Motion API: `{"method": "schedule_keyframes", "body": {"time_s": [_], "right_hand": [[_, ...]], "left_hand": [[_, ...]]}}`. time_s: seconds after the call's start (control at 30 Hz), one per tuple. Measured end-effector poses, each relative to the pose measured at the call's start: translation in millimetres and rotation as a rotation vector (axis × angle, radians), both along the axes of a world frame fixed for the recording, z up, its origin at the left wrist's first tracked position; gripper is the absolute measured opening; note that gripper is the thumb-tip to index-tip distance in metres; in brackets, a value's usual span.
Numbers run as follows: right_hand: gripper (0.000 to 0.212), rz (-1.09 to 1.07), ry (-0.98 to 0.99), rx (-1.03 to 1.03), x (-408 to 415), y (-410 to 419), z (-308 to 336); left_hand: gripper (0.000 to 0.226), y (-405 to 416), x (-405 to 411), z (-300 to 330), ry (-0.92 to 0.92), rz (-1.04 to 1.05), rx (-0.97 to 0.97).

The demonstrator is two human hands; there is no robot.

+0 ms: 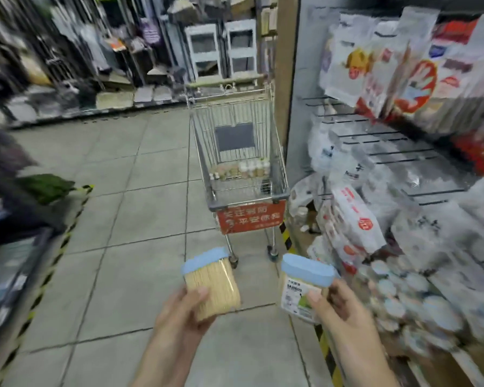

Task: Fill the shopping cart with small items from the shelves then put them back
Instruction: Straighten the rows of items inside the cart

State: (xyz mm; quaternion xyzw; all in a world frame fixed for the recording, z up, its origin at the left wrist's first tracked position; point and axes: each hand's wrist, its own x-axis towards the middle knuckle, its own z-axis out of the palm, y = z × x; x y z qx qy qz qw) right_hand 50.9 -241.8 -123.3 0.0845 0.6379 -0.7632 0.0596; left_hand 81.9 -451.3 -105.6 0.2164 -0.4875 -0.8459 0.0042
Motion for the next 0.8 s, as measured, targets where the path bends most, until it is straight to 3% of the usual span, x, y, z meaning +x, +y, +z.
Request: {"method": "schedule_keyframes", "body": {"time_s": [0.07,0.17,0.27,0.4,0.57,0.8], "right_hand": [[0.022,0.001,-0.03,-0.011,-17,-14,-4],[0.022,0.003,-0.054,0.035,-52,-29,-11],[0.02,0.015,-0.066,0.068,-95,-40,-23],[0.021,0.038,-0.093,0.049,-165,-59,-39],[0.028,0.079,-0.102,0.012,-263,-74,-47],[0.027,0.172,-0.11,0.156,-380,-83,-64]], "left_hand": [[0.071,-20,-14,-8,-0.038,0.016,-0.029],[0.054,-40,-41,-22,-0.068,0.072,-0.031],[0.06,-50,-76,-30,-0.089,0.097,-0.068],[0.037,-55,-142,-36,-0.111,0.168,-0.018],[0.052,-59,-235,-45,-0.139,0.224,-0.014],[0.052,-63,-346,-62,-0.18,0.28,-0.078]]}}
